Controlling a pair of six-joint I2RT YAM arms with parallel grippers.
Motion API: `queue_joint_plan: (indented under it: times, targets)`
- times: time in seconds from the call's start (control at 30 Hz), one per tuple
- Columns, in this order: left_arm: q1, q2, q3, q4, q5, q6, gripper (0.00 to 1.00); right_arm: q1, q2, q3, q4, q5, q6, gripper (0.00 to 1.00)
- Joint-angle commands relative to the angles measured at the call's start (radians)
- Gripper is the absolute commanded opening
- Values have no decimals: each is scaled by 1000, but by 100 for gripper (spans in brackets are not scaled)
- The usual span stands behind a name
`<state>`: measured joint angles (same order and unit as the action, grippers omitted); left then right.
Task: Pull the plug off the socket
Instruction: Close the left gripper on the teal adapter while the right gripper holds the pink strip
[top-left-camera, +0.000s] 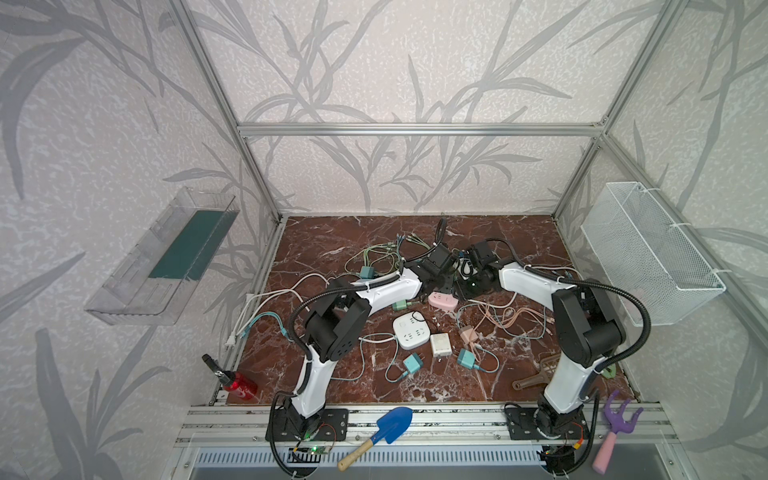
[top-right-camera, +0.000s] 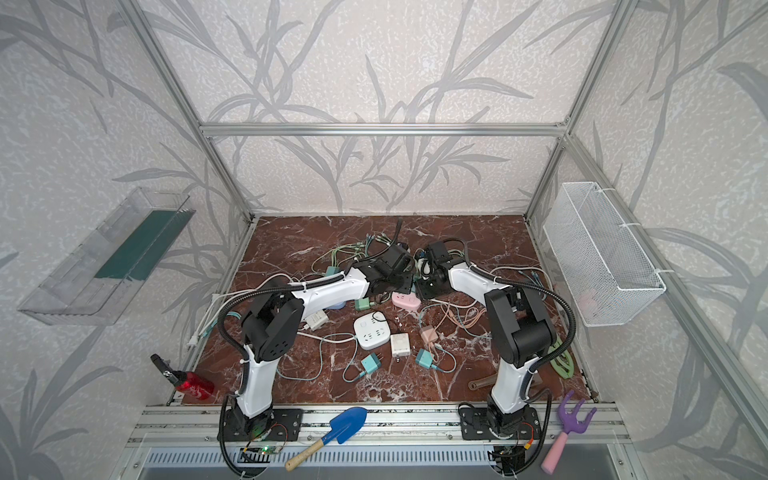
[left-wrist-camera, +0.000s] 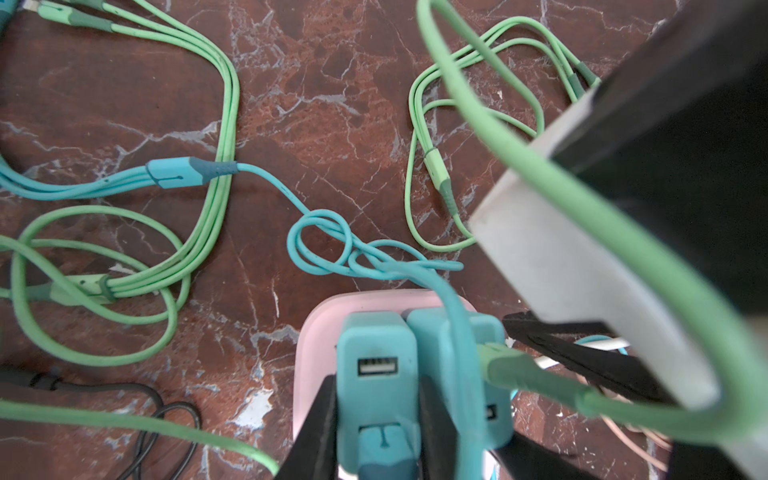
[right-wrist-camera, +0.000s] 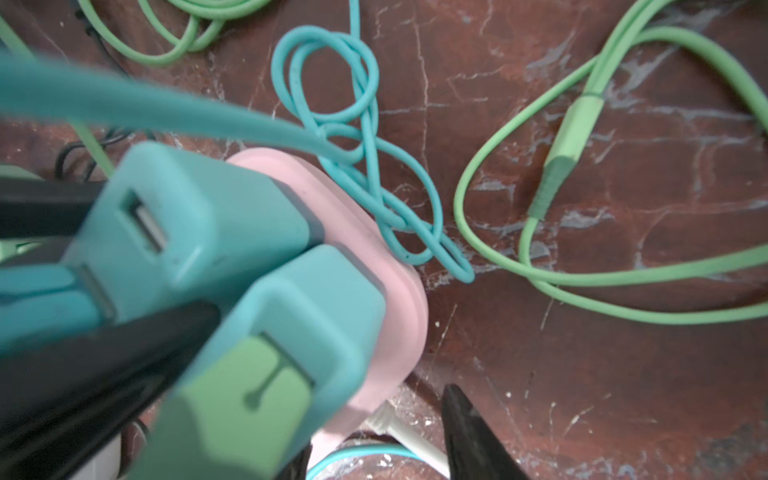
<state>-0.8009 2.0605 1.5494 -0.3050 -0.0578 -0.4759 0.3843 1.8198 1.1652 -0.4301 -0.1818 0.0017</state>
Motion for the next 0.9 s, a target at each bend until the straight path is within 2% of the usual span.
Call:
queue_joint_plan:
  times: [0.0, 0.43, 0.87]
  targets:
    - [-17, -61, 50, 54, -20, 0, 10, 2, 27, 12, -50, 39, -27, 51]
    - [-12, -90, 10, 133, -48, -51, 9, 1, 41, 17, -79, 68, -53, 51]
    - [-15, -85, 29, 93, -53, -34, 9, 2, 47, 23, -94, 78, -64, 51]
